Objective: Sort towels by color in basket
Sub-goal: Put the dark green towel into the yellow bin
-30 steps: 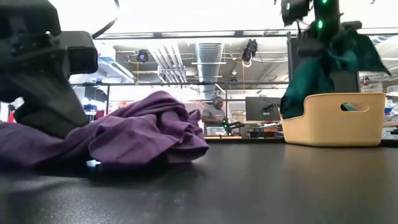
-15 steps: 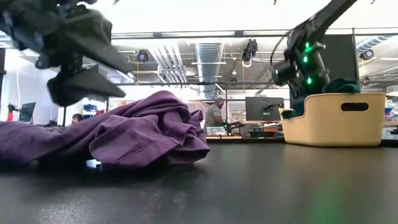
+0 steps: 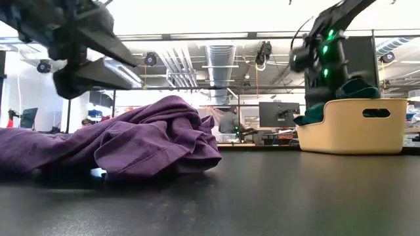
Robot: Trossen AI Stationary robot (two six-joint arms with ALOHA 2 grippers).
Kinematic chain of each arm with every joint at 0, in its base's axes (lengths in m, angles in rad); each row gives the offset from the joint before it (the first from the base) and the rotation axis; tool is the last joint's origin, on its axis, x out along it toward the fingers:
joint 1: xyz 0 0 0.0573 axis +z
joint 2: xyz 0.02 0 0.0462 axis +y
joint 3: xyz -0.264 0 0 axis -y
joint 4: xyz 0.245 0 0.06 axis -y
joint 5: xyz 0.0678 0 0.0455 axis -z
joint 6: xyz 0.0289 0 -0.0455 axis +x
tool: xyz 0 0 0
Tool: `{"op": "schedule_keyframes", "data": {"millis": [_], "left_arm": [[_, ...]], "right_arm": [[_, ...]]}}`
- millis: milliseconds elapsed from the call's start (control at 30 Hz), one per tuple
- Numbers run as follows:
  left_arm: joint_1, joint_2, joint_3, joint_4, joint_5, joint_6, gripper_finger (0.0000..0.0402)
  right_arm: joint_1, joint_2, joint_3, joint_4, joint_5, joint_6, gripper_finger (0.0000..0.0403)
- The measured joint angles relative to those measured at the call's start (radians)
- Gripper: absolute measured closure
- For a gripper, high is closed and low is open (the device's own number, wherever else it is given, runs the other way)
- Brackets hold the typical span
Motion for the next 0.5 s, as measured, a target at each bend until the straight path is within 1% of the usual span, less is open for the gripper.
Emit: {"op": "schedule_keyframes", "data": {"millis": [133, 233, 300, 367, 433, 500], "left_arm": [[0.001, -0.080, 0.000, -0.222, 0.109, -0.058, 0.0211], [0.001, -0.153, 0.000, -0.392, 0.160, -0.104, 0.0211], [0.000, -0.197, 0.000, -0.466, 0.174, -0.114, 0.0211], [0.000, -0.231, 0.000, -0.497, 0.175, -0.107, 0.0211], [0.000, -0.256, 0.000, -0.501, 0.164, -0.090, 0.0211], [0.000, -0.266, 0.000, -0.478, 0.127, -0.068, 0.0211]], "right_arm": [[0.028, -0.136, 0.032, -0.030, -0.005, 0.026, 0.0139], [0.045, -0.217, 0.060, -0.063, -0.012, 0.076, 0.0121], [0.052, -0.265, 0.076, -0.091, -0.021, 0.112, 0.0117], [0.057, -0.309, 0.084, -0.100, -0.070, 0.151, 0.0117], [0.066, -0.344, 0.084, -0.115, -0.163, 0.210, 0.0123], [0.079, -0.366, 0.071, -0.135, -0.249, 0.266, 0.0134]]}}
